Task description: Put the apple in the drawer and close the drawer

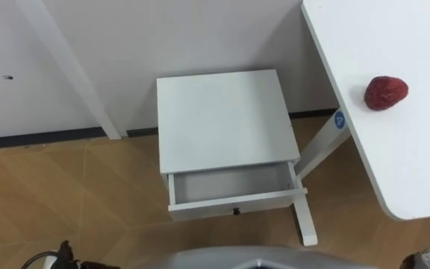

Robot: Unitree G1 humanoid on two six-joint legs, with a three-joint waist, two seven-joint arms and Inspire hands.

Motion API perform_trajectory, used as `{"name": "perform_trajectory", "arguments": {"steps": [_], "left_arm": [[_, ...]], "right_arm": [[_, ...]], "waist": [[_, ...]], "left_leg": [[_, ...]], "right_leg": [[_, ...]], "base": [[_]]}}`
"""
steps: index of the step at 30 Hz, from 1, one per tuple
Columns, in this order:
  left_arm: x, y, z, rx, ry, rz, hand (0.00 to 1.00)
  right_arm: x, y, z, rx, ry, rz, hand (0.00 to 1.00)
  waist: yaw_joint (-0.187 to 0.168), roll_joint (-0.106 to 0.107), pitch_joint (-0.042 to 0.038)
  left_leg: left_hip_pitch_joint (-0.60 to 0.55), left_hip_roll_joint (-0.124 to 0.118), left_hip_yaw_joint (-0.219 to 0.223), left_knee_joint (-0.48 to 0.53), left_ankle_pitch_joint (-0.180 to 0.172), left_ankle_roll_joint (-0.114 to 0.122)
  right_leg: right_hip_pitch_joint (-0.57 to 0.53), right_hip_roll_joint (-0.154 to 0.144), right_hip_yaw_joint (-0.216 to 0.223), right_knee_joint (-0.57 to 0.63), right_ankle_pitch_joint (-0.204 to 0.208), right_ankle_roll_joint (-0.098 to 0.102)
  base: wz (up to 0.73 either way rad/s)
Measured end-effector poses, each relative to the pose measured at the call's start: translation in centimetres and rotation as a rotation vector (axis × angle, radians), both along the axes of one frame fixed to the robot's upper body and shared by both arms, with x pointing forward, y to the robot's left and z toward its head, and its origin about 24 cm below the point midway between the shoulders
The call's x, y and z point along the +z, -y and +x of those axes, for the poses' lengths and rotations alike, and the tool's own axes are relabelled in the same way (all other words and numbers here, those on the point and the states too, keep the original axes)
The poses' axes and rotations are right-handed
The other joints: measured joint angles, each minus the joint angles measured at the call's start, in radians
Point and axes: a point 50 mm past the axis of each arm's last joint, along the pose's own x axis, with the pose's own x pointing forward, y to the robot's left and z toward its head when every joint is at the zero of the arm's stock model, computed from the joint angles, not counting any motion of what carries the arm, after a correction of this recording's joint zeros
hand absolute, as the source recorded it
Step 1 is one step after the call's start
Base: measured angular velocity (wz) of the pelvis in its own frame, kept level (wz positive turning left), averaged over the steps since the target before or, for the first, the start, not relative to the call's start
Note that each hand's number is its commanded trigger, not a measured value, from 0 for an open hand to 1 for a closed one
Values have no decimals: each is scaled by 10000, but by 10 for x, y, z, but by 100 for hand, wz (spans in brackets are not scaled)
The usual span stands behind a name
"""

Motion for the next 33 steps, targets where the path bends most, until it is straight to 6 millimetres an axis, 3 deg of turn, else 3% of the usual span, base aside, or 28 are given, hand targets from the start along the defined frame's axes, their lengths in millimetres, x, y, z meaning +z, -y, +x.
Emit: {"name": "perform_trajectory", "arguments": {"steps": [5,7,12,21,26,32,33], "left_arm": [[0,0,-4,99,-60,0,0],[0,-1,-4,102,-58,3,0],[1,0,-2,-20,184,-8,0],[-2,7,-3,-654,-67,-340,0],[-3,10,-6,-941,-219,-421,0],[-3,10,-12,-898,-379,-427,0],[-3,10,-12,-897,-381,-417,0]], "right_arm": [[23,13,12,-60,-273,-942,0],[33,18,16,1,-415,-1382,0],[70,28,35,773,-1253,-3658,0],[130,15,78,3526,-2855,-8466,0],[135,-2,98,5315,-3067,-9745,0],[130,-20,119,8341,-2652,-10366,0],[129,-24,123,8880,-2532,-10548,0]], "waist": [[46,63,23],[73,105,-3],[128,152,-5],[386,436,38],[646,479,4],[690,170,5],[735,131,42]], "left_leg": [[-93,-56,81,2,2,3],[-92,-57,87,0,2,3],[-81,-60,125,19,5,6],[-180,-42,119,3,8,1],[-141,-51,99,9,53,-7],[235,22,129,-126,56,-8],[348,27,166,-149,56,-7]], "right_leg": [[-146,1,57,-5,0,1],[-142,3,94,-7,0,1],[-126,-7,122,-6,0,3],[-207,11,109,12,41,5],[-185,5,93,-25,41,6],[132,2,33,-49,40,7],[225,3,50,-58,40,7]], "base": [[-1],[0],[0],[0],[3],[0],[-7]]}}
